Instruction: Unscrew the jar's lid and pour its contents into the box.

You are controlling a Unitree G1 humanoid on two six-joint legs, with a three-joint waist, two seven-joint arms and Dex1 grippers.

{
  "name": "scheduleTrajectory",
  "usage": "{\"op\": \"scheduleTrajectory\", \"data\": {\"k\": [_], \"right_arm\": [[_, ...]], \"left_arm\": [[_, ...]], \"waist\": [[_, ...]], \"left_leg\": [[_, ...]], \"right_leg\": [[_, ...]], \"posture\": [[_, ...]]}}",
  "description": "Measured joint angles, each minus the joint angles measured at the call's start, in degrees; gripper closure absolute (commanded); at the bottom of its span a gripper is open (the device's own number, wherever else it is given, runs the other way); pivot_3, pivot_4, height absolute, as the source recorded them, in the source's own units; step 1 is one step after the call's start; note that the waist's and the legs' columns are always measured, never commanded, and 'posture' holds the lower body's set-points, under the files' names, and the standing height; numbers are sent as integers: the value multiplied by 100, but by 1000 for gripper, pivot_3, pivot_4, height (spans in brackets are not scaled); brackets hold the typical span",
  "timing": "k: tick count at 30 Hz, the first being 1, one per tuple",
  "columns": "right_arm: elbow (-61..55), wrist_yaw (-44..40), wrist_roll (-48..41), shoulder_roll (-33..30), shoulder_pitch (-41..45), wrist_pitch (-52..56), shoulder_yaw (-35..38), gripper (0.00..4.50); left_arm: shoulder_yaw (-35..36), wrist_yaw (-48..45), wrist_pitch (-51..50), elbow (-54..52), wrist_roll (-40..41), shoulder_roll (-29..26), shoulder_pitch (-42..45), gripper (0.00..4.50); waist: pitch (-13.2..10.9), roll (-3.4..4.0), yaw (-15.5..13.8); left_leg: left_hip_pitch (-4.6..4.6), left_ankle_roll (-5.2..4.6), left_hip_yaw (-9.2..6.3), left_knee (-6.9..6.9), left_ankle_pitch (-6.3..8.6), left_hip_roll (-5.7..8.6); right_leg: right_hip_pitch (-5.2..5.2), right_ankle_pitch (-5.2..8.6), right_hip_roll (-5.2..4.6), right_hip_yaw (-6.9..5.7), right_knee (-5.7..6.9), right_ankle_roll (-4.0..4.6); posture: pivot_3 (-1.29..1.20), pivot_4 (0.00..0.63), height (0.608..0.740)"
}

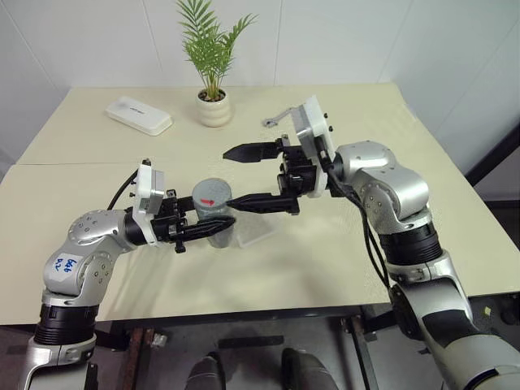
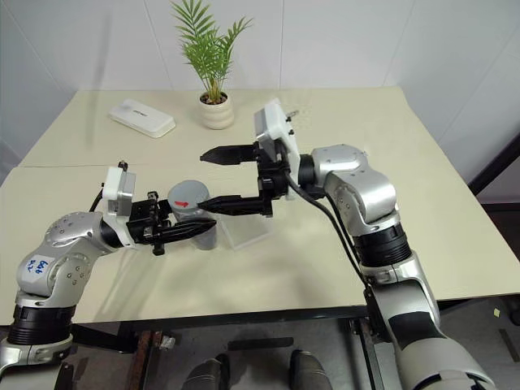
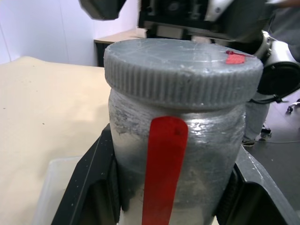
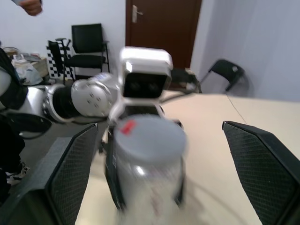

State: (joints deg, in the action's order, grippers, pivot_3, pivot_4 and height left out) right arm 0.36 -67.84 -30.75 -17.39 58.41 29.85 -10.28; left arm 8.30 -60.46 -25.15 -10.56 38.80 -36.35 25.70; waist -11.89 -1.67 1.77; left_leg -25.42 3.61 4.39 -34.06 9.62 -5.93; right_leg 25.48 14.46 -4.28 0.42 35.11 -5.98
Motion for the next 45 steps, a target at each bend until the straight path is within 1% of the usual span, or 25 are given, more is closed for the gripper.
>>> {"op": "scheduleTrajectory", "data": {"k": [3,8,15,20,23,28,31,33,36,40,45], "right_arm": [[10,229,168,203,1,-22,-175,25],[338,483,561,366,6,-243,-306,25],[713,488,754,551,136,-603,-313,25],[936,427,780,543,211,-818,-314,25],[1013,328,755,399,245,-915,-314,25],[1111,53,681,-237,173,-1227,-174,25],[1701,306,887,-817,97,-1341,388,25],[1805,314,892,-1029,-43,-1347,623,25],[1765,209,844,-1141,-173,-1279,722,25],[1418,41,527,-1136,-253,-909,854,25],[674,69,121,-740,-243,-399,791,25]], "left_arm": [[-63,44,-33,0,-2,40,35,2547],[-140,66,-39,8,-5,77,70,2547],[-89,146,-39,96,-27,92,106,2547],[-101,171,-43,172,-57,92,169,2547],[-151,181,-43,208,-90,92,236,2547],[-111,223,-43,400,-126,88,241,2547],[-149,-9,-22,224,-86,74,219,2547],[-148,-81,-12,188,-81,71,217,2547],[-163,-104,-12,187,-81,72,218,2547],[-161,-116,-12,187,-82,71,218,2547],[-160,-105,-12,187,-89,71,218,2547]], "waist": [[0,0,-9],[0,0,-12],[0,0,-3],[0,0,-6],[0,0,-10],[0,0,-15],[0,-1,-42],[0,-1,-31],[-1,0,50],[-1,1,64],[-1,1,60]], "left_leg": [[-1,0,0,-3,0,0],[-1,0,0,-3,0,0],[-1,0,0,-2,0,-2],[-1,0,0,-2,0,-2],[-1,0,0,-2,0,-2],[-1,0,0,-2,0,-1],[-3,0,1,-5,0,2],[-2,2,3,-3,2,1],[4,4,7,2,3,-5],[11,5,7,0,3,-15],[12,5,6,-14,3,-15]], "right_leg": [[0,0,0,0,1,0],[-1,0,0,0,1,0],[0,0,3,0,2,0],[0,0,3,0,2,0],[0,0,3,0,1,1],[0,0,3,0,0,1],[-3,0,-1,0,-7,0],[-3,0,0,2,-10,0],[0,0,11,11,-3,1],[1,4,22,12,11,6],[1,4,20,14,25,7]], "posture": [[0,150,740],[0,150,740],[0,150,740],[0,150,740],[0,150,740],[0,150,740],[0,150,740],[0,150,740],[0,150,740],[0,150,740],[0,150,740]]}}
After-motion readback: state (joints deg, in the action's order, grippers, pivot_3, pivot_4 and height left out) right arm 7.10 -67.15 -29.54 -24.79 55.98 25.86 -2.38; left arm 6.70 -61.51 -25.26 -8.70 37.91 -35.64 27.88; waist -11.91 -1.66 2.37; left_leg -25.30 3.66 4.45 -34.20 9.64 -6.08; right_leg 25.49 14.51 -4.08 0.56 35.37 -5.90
